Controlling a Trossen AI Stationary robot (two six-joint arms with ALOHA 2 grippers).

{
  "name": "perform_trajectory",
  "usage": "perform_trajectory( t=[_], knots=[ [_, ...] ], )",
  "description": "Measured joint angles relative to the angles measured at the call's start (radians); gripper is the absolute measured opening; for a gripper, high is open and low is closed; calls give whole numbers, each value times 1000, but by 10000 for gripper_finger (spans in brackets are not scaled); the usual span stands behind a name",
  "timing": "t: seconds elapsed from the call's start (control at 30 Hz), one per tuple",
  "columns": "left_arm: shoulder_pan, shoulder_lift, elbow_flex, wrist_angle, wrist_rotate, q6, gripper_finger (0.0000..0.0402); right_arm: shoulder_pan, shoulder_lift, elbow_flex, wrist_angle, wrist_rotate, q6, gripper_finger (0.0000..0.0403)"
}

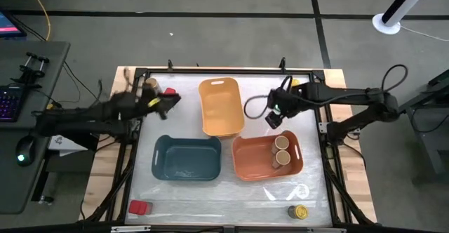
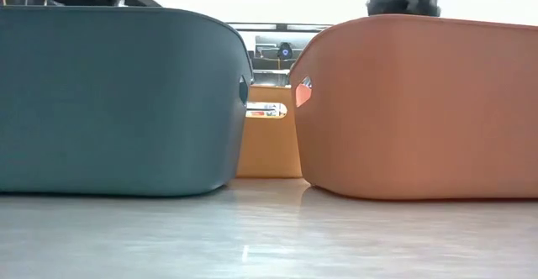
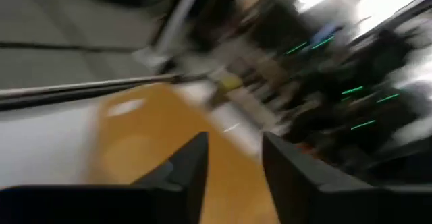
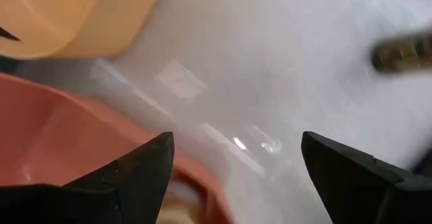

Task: Sort spices by type
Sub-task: Put the top red seasoning can into the yellow bin

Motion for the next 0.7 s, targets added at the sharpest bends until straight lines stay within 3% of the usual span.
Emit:
perform_trajectory(
  t=[0.13, 0.3, 0.5, 0.7],
  knots=[
    [159, 212, 281, -391, 73, 30, 192, -103, -10, -58, 141, -63, -196, 319],
    [296, 441, 521, -717, 135, 1, 245, -195, -10, -91, 263, -174, -383, 319],
    [373, 642, 589, -865, 145, -116, 265, -266, -10, -95, 335, -267, -489, 319],
    [420, 803, 589, -888, 138, -85, 264, -302, -10, -95, 351, -294, -496, 319]
  ],
)
